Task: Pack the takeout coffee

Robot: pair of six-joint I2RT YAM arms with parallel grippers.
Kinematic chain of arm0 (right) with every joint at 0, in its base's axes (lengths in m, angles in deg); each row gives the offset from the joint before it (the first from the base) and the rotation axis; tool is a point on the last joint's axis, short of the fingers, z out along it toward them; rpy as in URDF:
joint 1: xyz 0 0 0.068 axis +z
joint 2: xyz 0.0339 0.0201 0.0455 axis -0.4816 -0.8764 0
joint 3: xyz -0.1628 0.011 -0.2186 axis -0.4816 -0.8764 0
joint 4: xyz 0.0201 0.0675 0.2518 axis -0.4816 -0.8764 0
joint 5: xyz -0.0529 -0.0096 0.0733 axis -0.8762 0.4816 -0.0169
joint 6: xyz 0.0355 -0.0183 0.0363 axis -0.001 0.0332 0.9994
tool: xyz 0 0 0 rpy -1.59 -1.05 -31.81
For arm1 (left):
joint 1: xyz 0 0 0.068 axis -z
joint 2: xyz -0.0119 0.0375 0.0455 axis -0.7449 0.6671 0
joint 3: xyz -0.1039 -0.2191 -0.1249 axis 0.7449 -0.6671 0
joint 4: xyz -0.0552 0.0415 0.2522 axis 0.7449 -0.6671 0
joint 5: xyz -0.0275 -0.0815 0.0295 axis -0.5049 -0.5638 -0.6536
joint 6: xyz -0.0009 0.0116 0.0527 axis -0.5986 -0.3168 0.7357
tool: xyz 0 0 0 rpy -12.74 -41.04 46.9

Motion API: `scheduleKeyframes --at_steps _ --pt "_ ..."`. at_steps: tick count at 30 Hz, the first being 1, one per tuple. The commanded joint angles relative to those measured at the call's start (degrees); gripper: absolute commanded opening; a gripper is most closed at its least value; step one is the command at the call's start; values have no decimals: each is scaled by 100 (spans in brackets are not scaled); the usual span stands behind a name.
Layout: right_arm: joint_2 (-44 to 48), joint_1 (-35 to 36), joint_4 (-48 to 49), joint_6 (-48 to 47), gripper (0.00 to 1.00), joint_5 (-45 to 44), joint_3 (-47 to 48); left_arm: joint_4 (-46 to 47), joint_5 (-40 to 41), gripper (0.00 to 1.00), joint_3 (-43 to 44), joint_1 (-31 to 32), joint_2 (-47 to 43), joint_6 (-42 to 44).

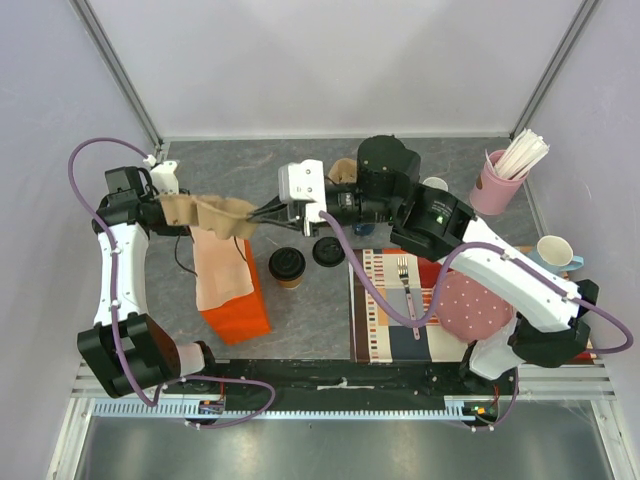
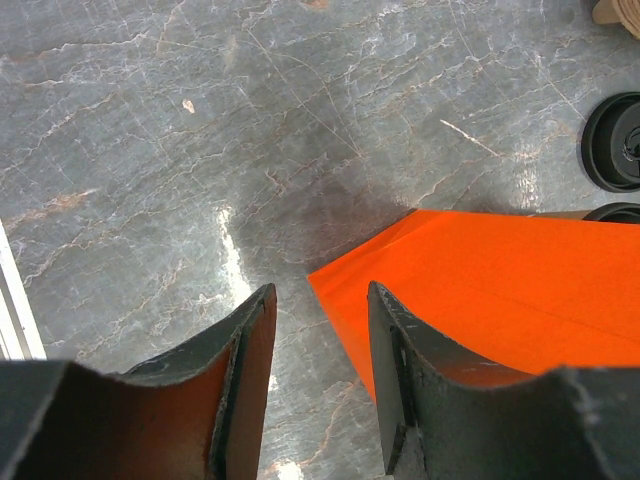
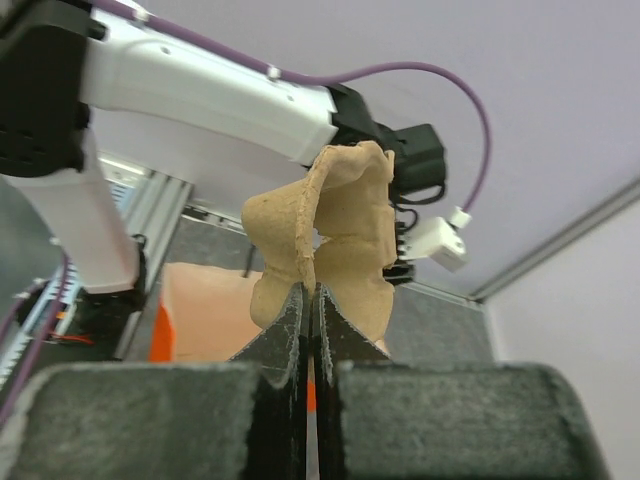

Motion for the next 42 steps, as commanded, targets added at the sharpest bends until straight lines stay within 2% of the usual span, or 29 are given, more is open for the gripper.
scheduleKeyframes --at_steps 1,8,18,25,31,42 --pt "251 233 -107 465 0 -22 -9 97 1 49 204 11 -201 19" --pt "261 637 -608 440 0 -762 -28 88 151 49 265 11 -211 46" --pt "-337 664 -1328 405 0 -1482 439 97 107 49 274 3 -149 54" --pt "-556 681 -1460 151 0 -1466 465 97 -42 49 292 11 -114 37" --pt "-1198 699 -1996 -157 0 -1676 1080 106 -183 49 309 11 -175 81" --pt "-1673 954 -2419 -1281 0 -1668 1222 97 -402 49 301 3 -149 142"
